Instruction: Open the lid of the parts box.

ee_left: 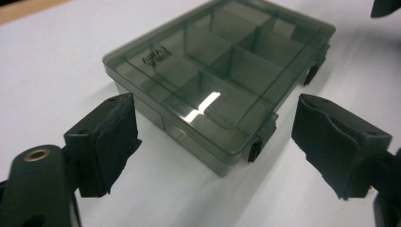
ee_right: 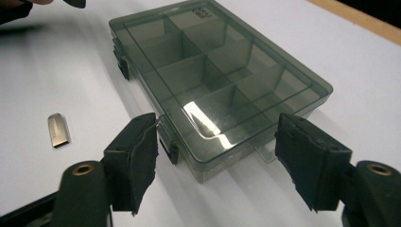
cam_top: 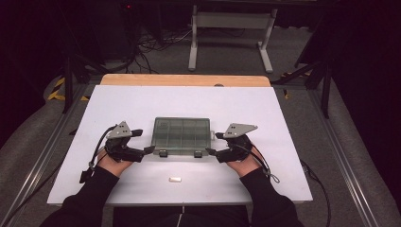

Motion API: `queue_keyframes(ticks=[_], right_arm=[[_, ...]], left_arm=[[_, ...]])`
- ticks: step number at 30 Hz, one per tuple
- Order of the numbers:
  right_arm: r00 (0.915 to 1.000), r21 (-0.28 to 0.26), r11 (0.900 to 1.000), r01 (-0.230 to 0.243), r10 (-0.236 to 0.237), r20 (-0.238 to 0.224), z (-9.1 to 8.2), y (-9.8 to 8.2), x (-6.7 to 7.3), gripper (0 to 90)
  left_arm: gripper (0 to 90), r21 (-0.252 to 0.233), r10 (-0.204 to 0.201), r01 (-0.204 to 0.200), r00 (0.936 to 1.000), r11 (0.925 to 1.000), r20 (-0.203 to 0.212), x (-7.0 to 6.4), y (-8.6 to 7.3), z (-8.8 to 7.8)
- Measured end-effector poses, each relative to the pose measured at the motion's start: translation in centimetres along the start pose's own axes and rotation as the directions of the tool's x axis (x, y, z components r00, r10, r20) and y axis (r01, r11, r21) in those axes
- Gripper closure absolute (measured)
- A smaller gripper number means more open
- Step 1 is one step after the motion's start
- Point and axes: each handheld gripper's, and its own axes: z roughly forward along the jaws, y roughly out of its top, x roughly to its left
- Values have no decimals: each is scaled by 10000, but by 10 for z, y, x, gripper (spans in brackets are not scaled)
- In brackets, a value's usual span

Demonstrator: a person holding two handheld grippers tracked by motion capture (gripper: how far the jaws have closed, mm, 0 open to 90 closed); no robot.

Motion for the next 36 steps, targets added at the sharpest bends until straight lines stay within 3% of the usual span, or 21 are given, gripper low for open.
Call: queue_keyframes(ticks=[6,15,27,36], right_arm=[[9996,505,9985,-232,241,-168,5,-2,-1,349],[9992,1063,9940,-271,302,-276,13,-8,1,413],[9986,1310,9908,-353,402,-350,19,-18,2,469],[9985,1335,9903,-386,433,-321,20,-19,2,550]], left_arm=[[245,495,-164,151,9995,9987,258,0,-2,4],[335,1200,6,-57,9991,9928,426,-1,-7,12],[445,1578,48,-161,9974,9873,718,3,-12,15],[529,1771,-380,206,9947,9840,952,7,-17,16]])
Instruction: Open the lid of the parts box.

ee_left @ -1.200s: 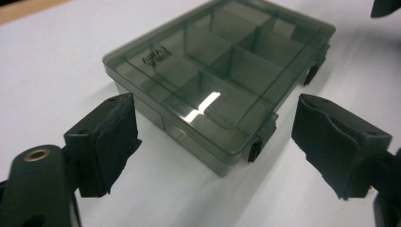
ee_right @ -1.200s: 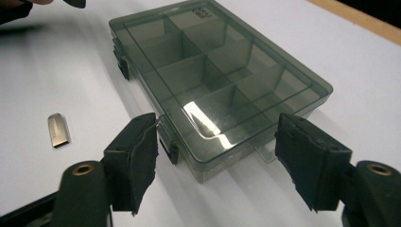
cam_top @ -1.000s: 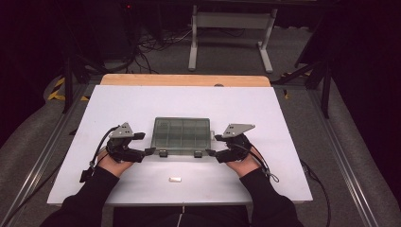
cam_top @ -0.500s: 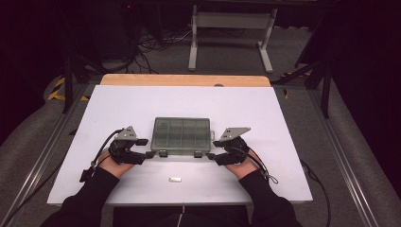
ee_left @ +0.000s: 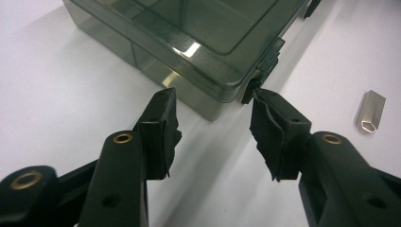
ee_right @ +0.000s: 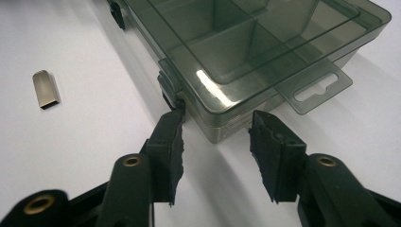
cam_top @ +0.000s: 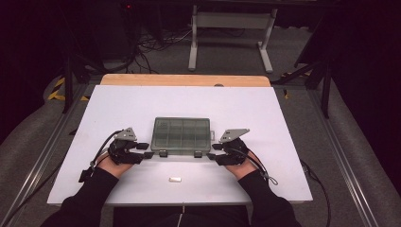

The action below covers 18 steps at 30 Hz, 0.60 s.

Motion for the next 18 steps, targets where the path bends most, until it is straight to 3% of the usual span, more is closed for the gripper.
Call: queue_keyframes(ticks=[18], right_arm=[[9998,197,9997,111,-114,155,4,-1,0,662]], left_arm=[[653,304,253,-252,9997,9992,-15,-2,0,6]])
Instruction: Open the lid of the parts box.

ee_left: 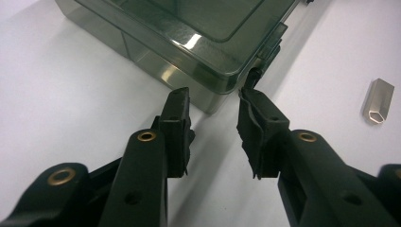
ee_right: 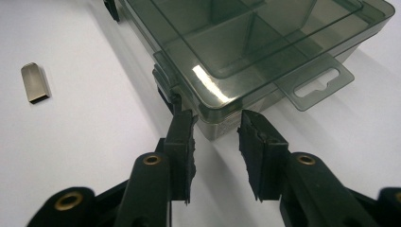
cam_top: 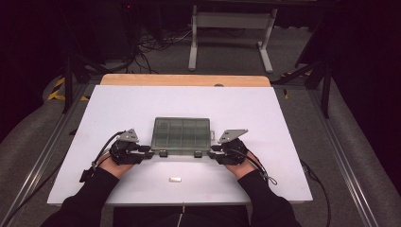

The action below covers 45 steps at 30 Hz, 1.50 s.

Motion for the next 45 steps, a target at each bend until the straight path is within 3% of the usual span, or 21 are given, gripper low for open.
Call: queue_keyframes(ticks=[8,45], right_arm=[[10000,-18,10000,63,-63,77,0,0,1,680],[9999,-343,9994,-8,13,165,-5,2,2,714]], left_arm=[[693,97,256,-254,9995,9996,-157,-2,1,2],[702,140,449,-443,9980,9989,-442,-4,1,4]])
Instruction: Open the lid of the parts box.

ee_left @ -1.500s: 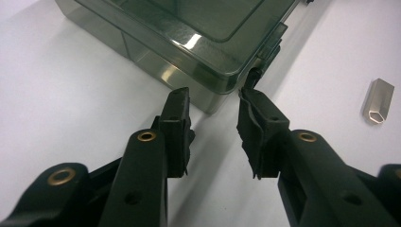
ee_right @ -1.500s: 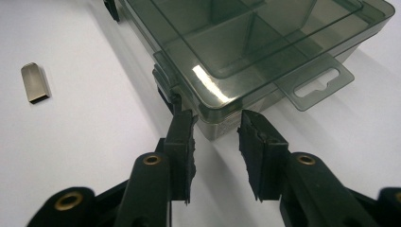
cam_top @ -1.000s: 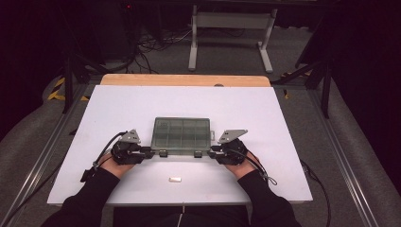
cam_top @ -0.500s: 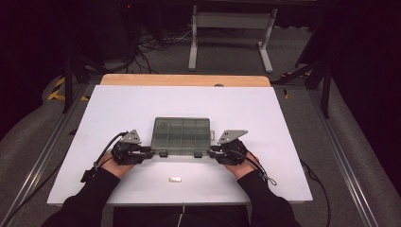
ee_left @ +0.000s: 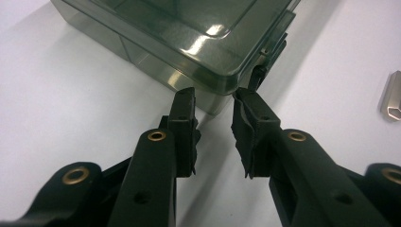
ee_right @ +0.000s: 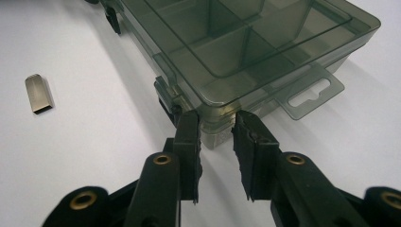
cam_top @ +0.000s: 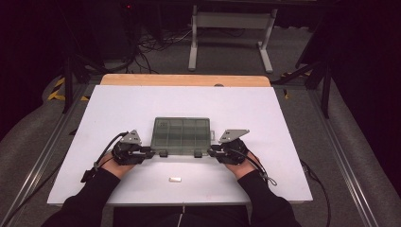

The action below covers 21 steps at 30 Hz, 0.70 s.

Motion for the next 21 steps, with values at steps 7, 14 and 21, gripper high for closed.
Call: queue_keyframes(ticks=[7,14,21], right_arm=[[10000,-315,9995,-55,56,25,-4,2,-1,723],[9999,-480,9988,-39,43,101,-8,3,-1,732],[9999,-574,9983,-43,51,132,-10,4,-1,738]], left_arm=[[701,-55,43,-43,10000,10000,-12,1,0,-1],[704,-278,-22,20,10000,9996,-59,1,-1,-9],[760,-671,-166,175,9998,9976,142,0,-3,-20]])
